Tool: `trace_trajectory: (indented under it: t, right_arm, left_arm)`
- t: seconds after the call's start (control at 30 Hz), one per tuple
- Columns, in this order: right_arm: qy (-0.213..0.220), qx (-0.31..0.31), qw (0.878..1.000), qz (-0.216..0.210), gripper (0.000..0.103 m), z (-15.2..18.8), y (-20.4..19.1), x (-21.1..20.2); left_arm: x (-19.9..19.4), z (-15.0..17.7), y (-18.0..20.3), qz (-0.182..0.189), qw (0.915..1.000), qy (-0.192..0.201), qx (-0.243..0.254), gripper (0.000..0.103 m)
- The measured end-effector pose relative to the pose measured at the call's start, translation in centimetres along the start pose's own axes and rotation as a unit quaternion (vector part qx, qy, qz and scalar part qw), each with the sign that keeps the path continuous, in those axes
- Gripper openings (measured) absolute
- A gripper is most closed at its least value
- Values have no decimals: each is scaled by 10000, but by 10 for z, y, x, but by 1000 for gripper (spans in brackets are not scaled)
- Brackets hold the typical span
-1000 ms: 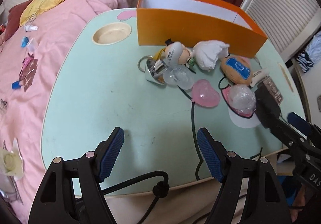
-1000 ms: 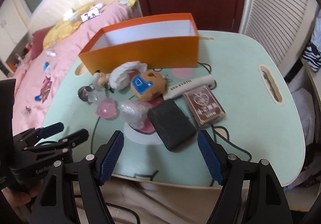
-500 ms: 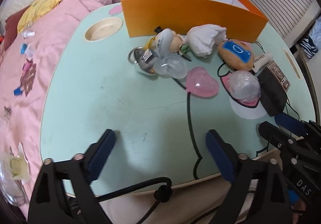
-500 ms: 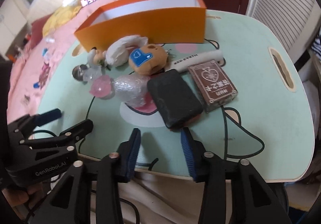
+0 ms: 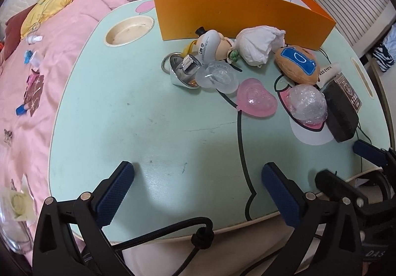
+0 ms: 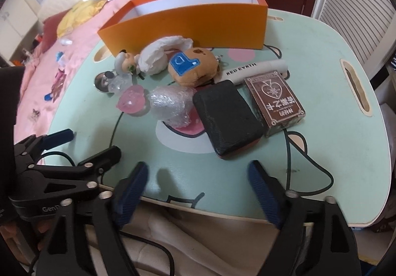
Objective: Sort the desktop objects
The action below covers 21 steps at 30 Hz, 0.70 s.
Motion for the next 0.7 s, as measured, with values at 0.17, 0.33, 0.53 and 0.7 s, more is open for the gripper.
trace_trajectory:
  t: [0.17, 0.33, 0.53, 0.7]
  right_arm:
    - [-34, 26, 10000, 31, 103, 0, 2, 2]
    - [-56, 21, 10000, 40, 103, 0, 3, 1]
    - [-74, 2, 10000, 43, 103, 0, 4, 1]
    - [-28, -131, 9999, 0, 103, -2, 4, 2]
  left_arm:
    - [-9, 1, 14, -15, 10000, -16, 97, 103]
    - [-5, -1, 10, -3, 10000, -23, 47, 103]
    - [-2, -1, 10, -1, 10000, -24, 18, 103]
    - [-2, -1, 9, 6, 10000, -15, 42, 103]
Point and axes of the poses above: each gripper's, at about its wrist camera, not at the fingertips, and x roughly the way its jaws point, y to its right, z to its underside, the point moved 3 cm from there along x, roughly the way its jaws point, and after that the axes turned 8 degrees about x, right-handed, at the moved point
